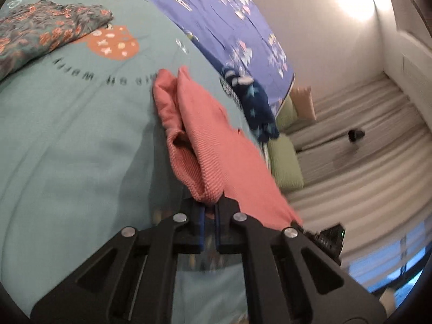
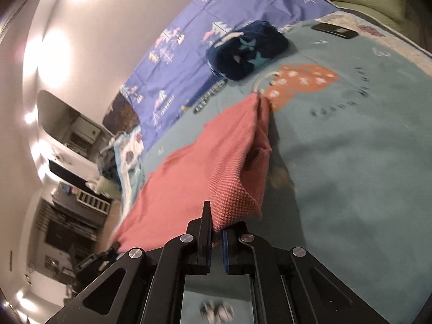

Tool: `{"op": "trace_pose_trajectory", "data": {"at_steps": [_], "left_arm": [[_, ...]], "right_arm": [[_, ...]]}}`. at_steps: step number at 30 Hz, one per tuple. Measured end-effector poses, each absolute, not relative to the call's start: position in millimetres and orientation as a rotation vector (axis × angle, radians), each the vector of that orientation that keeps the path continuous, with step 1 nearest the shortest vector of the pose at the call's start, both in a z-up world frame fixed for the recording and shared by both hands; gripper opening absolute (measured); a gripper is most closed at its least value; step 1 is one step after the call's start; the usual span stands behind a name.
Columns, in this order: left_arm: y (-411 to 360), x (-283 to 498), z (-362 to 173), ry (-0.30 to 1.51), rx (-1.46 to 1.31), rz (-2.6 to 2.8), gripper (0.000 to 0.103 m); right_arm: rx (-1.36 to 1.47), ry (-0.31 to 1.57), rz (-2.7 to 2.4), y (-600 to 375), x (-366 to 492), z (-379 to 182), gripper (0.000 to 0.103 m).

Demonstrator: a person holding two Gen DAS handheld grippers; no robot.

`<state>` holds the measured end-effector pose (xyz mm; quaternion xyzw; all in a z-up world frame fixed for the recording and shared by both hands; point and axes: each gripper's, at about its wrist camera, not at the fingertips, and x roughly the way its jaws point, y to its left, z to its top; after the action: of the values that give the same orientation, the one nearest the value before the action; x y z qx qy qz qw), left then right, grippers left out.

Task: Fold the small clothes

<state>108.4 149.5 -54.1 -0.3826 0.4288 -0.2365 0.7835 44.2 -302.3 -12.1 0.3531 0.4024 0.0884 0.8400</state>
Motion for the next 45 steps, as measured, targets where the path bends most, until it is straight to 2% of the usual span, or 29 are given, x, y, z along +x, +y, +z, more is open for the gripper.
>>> {"op": "trace_pose_trajectory", "data": {"at_steps": [6, 9, 10, 11, 14, 16, 19, 22, 26, 29, 30, 33, 45], "left_arm": [[147, 70, -91, 1.052, -0.795, -0.465, 0.007], [153, 64, -98, 1.063, -0.769, -0.425, 0.008], [156, 63, -95, 1.055, -0.765, -0.413, 0.011], [157, 64, -91, 1.045, -0.744, -0.397, 0.020], [162, 65, -72, 0.988, -0.632, -0.320, 0.031], [166, 67, -63, 0.953, -0.576, -0.276, 0.034], [167, 74, -56, 0.926, -0.484, -0.229, 0.050], [162, 84, -50, 0.899, -0.399, -0.214, 0.052], [169, 93, -46, 0.881, -0.431, -0.230, 0.055], [177, 96, -46, 0.870, -0.432, -0.220, 0.058], [179, 97, -46, 0.869, -0.414, -0.219, 0.058], [180, 98, -45, 0.869, -0.368, -0.226, 0.062], [193, 120, -54, 0.877, -0.350, -0.261, 0.065]], "right_arm": [[0.701, 1.036, 0.063, -311, 23, -62, 0.008], [0.705, 1.026, -0.005, -325, 12, -64, 0.010], [0.673, 1.007, -0.057, -329, 9, -56, 0.012], [0.629, 0.977, -0.100, -332, 6, -47, 0.018], [0.508, 0.894, -0.111, -323, 8, -18, 0.021], [0.376, 0.863, -0.019, -292, 16, 1, 0.024], [0.202, 0.874, 0.145, -233, 29, 6, 0.030], [-0.008, 0.899, 0.358, -146, 40, -4, 0.033], [-0.196, 0.858, 0.532, -65, 32, -19, 0.034], [-0.315, 0.798, 0.601, -15, 25, -27, 0.040], [-0.341, 0.782, 0.609, -8, 23, -30, 0.044], [-0.459, 0.718, 0.618, 22, 15, -40, 0.048], [-0.633, 0.682, 0.507, 71, 24, -72, 0.053]]}}
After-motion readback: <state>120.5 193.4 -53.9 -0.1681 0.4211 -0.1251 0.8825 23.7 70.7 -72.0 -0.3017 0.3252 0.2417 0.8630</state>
